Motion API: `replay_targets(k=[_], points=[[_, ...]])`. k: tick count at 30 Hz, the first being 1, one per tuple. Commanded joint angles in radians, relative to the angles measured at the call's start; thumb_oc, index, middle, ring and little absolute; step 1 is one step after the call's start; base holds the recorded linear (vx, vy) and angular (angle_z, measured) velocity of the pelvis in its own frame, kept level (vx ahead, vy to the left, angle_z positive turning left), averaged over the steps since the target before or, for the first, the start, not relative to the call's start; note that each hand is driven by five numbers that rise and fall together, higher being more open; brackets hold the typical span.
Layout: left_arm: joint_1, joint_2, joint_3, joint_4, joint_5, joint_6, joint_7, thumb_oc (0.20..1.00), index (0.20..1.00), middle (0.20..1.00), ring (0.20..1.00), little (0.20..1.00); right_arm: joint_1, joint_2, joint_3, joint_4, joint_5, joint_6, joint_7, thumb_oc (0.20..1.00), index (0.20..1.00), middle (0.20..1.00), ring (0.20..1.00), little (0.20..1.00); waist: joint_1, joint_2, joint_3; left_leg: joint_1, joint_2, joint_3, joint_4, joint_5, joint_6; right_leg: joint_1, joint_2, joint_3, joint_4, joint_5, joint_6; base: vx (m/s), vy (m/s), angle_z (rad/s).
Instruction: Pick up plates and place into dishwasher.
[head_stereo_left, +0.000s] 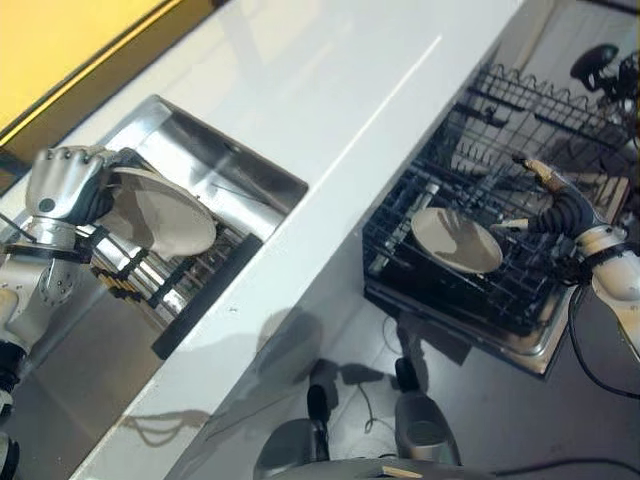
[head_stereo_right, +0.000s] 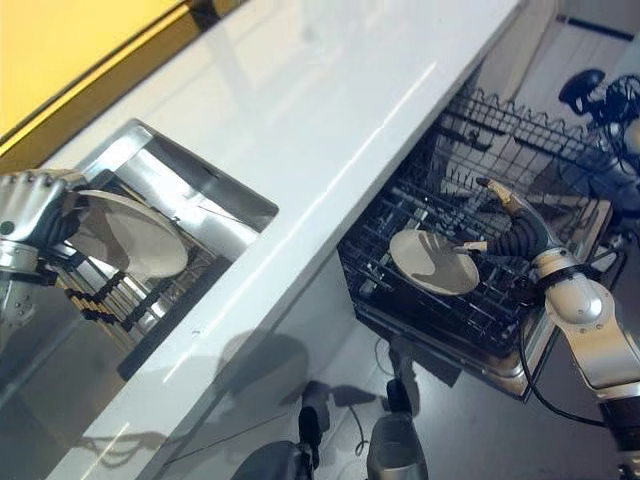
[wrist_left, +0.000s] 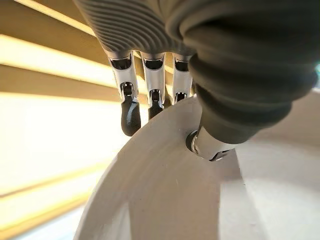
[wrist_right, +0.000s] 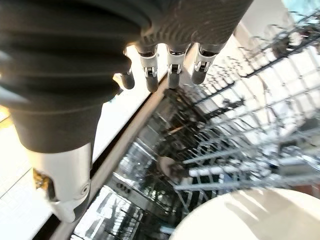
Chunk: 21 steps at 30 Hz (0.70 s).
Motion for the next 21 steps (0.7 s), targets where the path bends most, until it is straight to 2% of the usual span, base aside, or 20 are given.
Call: replay_targets(k=[1, 5, 11, 17, 19, 21], points=[[0.037, 0.046, 0.118, -0.024, -0.052, 0.045, 0.121, 0.2, 0.2, 0.2, 0.2, 0.2, 0.044, 0.027, -0.063, -0.078, 0.015, -0.073, -0.046, 1.0, 1.0, 1.0, 1.0, 1.0, 0.048, -0.072, -0.141, -0.052, -0.005, 0.003, 0.016, -0.02, 0.017, -0.015, -0.028, -0.015, 0.087, -0.08, 0.025, 0.05, -0.064, 0.1], [0.069, -0.002, 0.193, -0.094, -0.075, 0.035, 0.176, 0.2, 0.2, 0.2, 0.2, 0.2, 0.032, 0.041, -0.057, -0.1, 0.018, -0.088, -0.059, 1.0, 1.0, 1.0, 1.0, 1.0, 0.065, -0.083, -0.166, -0.045, 0.0, -0.014, 0.002, -0.007, 0.016, -0.003, -0.02, -0.022, 0.078, -0.072, 0.024, 0.01, -0.065, 0.13], [0.083, -0.062, 0.24, -0.212, -0.09, -0.024, 0.163, 0.2, 0.2, 0.2, 0.2, 0.2, -0.012, 0.054, -0.033, -0.159, 0.009, -0.13, -0.068, 1.0, 1.0, 1.0, 1.0, 1.0, 0.088, -0.1, -0.201, -0.02, 0.003, -0.031, -0.012, -0.012, 0.015, 0.024, -0.013, -0.029, 0.068, -0.078, 0.023, 0.04, -0.047, 0.09], [0.039, -0.111, 0.198, -0.32, -0.184, -0.061, 0.097, 0.2, 0.2, 0.2, 0.2, 0.2, -0.123, 0.059, 0.026, -0.239, 0.036, -0.174, -0.107, 1.0, 1.0, 1.0, 1.0, 1.0, 0.11, -0.113, -0.22, -0.008, 0.001, -0.047, -0.015, -0.016, 0.016, 0.047, -0.006, -0.036, 0.061, -0.083, 0.021, 0.01, -0.036, 0.04], [0.021, -0.155, 0.175, -0.356, -0.227, -0.083, 0.063, 0.2, 0.2, 0.2, 0.2, 0.2, -0.168, 0.085, 0.056, -0.269, 0.058, -0.187, -0.105, 1.0, 1.0, 1.0, 1.0, 1.0, 0.119, -0.117, -0.225, -0.006, 0.0, -0.054, -0.012, -0.019, 0.017, 0.053, -0.004, -0.039, 0.061, -0.085, 0.02, 0.0, 0.0, 0.0], [-0.006, -0.216, 0.13, -0.408, -0.243, -0.095, 0.03, 0.2, 0.2, 0.2, 0.2, 0.2, -0.217, 0.125, 0.113, -0.309, 0.048, -0.172, -0.092, 1.0, 1.0, 1.0, 1.0, 1.0, 0.129, -0.121, -0.233, -0.003, -0.003, -0.063, -0.01, -0.021, 0.019, 0.06, -0.003, -0.044, 0.062, -0.088, 0.019, 0.0, -0.008, 0.02]])
